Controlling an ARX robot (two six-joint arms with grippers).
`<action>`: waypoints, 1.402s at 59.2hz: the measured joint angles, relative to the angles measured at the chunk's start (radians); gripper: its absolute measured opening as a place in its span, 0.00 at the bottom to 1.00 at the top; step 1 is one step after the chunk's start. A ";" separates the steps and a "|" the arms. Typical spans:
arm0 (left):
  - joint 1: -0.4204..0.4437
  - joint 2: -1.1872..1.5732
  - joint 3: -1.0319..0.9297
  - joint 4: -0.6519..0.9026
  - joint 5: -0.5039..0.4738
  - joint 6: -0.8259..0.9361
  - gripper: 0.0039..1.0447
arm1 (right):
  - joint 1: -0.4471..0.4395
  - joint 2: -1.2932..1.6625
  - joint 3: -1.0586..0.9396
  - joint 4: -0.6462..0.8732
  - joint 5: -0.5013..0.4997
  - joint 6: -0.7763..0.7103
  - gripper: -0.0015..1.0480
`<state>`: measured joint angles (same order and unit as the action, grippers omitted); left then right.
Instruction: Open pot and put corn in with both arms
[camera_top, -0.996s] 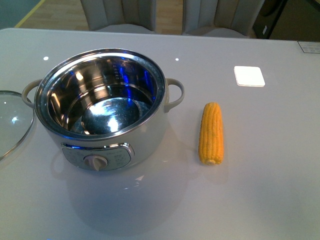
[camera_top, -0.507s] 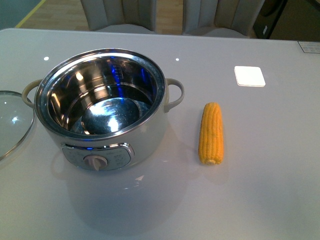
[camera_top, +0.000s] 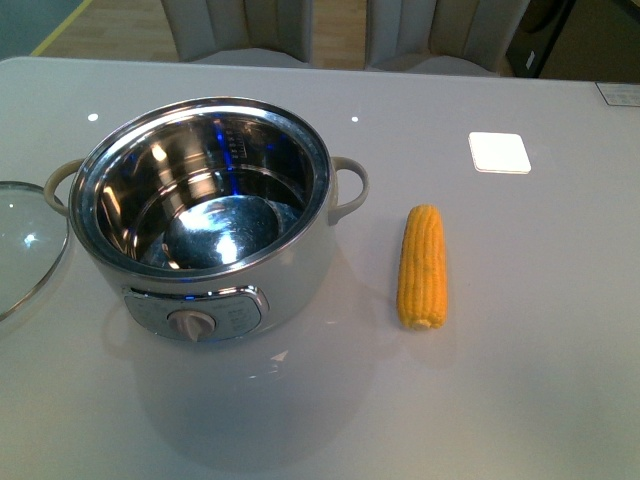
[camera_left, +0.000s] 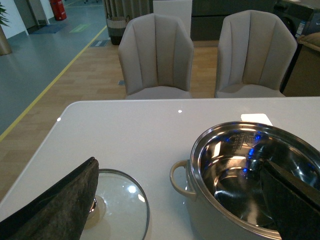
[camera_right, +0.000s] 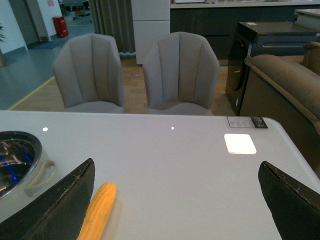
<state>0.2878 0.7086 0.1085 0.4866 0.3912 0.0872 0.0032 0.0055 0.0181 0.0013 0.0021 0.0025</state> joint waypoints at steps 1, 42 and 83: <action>-0.006 -0.026 -0.002 -0.025 -0.008 -0.004 0.94 | 0.000 0.000 0.000 0.000 0.000 0.000 0.92; -0.282 -0.430 -0.099 -0.208 -0.386 -0.088 0.30 | 0.000 0.000 0.000 0.000 0.000 0.000 0.92; -0.285 -0.702 -0.098 -0.485 -0.391 -0.089 0.03 | 0.000 0.000 0.000 0.000 0.000 0.000 0.92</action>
<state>0.0025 0.0067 0.0101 0.0013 -0.0002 -0.0017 0.0032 0.0055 0.0181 0.0013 0.0021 0.0025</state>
